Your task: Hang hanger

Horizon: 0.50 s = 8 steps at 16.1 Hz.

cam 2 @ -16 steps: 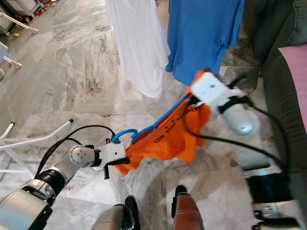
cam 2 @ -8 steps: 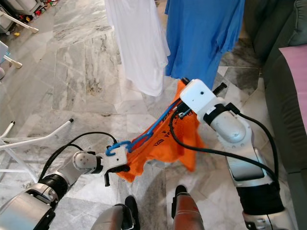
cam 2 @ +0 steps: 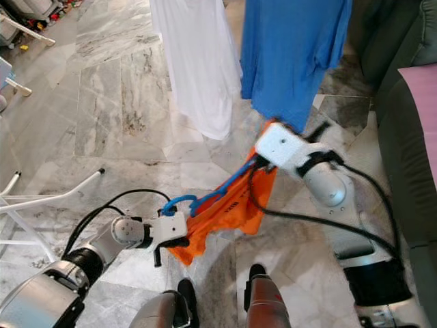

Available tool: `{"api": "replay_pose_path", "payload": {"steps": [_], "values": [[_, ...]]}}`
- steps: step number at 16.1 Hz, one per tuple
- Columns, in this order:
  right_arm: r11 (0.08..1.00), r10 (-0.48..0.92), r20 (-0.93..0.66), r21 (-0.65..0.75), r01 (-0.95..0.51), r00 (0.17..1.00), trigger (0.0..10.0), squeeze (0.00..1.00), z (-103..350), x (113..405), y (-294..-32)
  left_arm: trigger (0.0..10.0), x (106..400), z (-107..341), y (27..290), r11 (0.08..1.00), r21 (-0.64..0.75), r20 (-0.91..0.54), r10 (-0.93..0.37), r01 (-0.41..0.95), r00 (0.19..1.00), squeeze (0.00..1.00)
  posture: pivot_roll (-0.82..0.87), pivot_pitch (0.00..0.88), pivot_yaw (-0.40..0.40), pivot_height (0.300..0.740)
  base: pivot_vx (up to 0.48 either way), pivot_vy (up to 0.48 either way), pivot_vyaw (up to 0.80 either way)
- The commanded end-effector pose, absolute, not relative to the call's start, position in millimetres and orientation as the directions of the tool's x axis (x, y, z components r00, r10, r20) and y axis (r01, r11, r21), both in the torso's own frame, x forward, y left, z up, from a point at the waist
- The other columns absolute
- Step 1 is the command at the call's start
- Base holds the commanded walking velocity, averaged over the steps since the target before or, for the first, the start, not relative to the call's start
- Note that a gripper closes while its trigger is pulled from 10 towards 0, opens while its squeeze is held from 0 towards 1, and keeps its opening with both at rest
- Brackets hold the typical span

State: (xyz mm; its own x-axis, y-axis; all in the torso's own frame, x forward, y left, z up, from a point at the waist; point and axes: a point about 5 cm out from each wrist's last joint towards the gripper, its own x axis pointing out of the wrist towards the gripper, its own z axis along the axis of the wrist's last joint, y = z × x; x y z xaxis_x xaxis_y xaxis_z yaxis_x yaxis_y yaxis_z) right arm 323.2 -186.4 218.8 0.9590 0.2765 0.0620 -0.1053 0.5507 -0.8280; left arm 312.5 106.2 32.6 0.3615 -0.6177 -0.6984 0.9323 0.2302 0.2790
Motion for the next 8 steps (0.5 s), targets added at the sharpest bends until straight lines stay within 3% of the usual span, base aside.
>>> {"api": "replay_pose_path", "payload": {"steps": [1,3,8], "values": [[0.569,0.294,0.114,-0.818,-0.078,0.949,0.0,0.0,227,322,-180,0.0,311,30,107,0.238,0.279,-0.707,-0.605,0.93,0.366,0.0,-0.2,0.321,0.155,0.74,0.0,0.0,0.0],[0.521,0.345,0.106,-0.848,-0.097,0.933,0.0,0.0,219,323,-164,0.0,313,34,96,0.26,0.265,-0.676,-0.637,0.929,0.371,0.0,-0.2,0.32,0.155,0.74,0.0,0.0,0.0],[0.527,0.428,0.203,-0.848,-0.06,0.88,0.0,0.0,224,319,-138,0.0,309,36,72,0.221,0.243,-0.644,-0.692,0.945,0.327,0.0,-0.2,0.318,0.155,0.74,0.0,0.0,0.0]]}}
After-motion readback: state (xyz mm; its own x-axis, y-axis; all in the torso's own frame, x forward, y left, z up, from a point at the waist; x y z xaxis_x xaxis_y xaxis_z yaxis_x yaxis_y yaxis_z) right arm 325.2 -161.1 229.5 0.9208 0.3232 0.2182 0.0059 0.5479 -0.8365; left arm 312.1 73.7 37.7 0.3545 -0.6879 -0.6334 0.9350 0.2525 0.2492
